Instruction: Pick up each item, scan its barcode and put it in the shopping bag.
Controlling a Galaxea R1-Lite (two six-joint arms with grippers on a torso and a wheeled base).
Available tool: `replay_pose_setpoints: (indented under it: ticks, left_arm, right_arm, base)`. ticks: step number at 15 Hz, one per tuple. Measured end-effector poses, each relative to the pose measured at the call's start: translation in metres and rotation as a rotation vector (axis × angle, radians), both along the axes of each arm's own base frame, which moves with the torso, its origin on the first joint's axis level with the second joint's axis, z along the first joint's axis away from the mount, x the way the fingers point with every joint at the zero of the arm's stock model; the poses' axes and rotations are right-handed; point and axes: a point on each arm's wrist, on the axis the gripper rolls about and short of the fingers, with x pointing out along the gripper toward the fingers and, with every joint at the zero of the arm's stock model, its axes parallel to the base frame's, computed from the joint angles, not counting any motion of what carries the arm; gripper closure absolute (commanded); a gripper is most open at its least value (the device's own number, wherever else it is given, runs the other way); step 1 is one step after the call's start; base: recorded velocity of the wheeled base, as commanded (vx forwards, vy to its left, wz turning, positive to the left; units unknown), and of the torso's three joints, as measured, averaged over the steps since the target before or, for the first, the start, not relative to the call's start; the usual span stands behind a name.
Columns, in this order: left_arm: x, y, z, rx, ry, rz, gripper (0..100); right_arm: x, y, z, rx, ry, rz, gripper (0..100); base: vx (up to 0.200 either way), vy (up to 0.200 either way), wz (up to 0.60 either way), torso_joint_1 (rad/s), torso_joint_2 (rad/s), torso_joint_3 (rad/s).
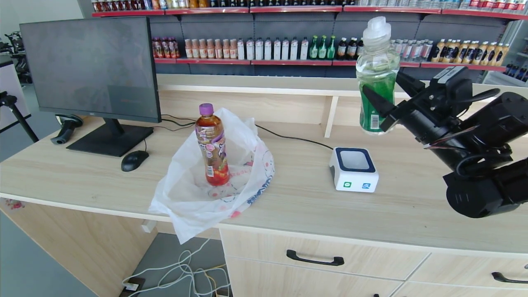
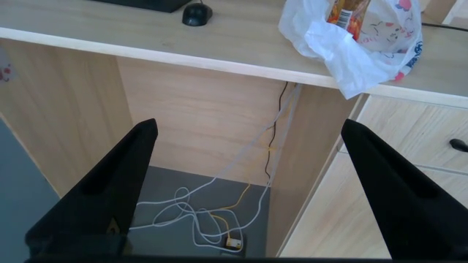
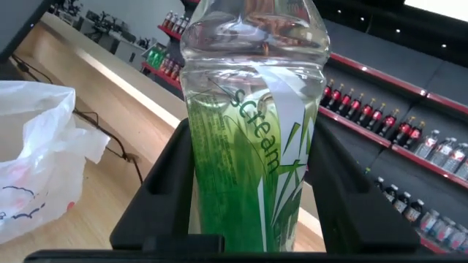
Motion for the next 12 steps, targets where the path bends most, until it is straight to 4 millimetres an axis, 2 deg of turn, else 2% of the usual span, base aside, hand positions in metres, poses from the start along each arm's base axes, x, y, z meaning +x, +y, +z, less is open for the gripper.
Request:
replay_pose_setpoints:
  ticks: [4,12]
  left_arm:
    - [0.000,0.000,0.000,-0.001,0.000,0.000,0]
    - [0.000,0.000,0.000,-0.001,0.000,0.001,0]
  right_arm:
    - [-0.022,-0.015,-0.006,0.072,0.101,-0.023,100]
    - [-0.072,-0.024,-0.028,0.190,0.306,-0.005,100]
  base:
    - [0.000,0.000,0.00,0.000,0.00,0.000]
    - [0.000,0.000,0.00,0.000,0.00,0.000]
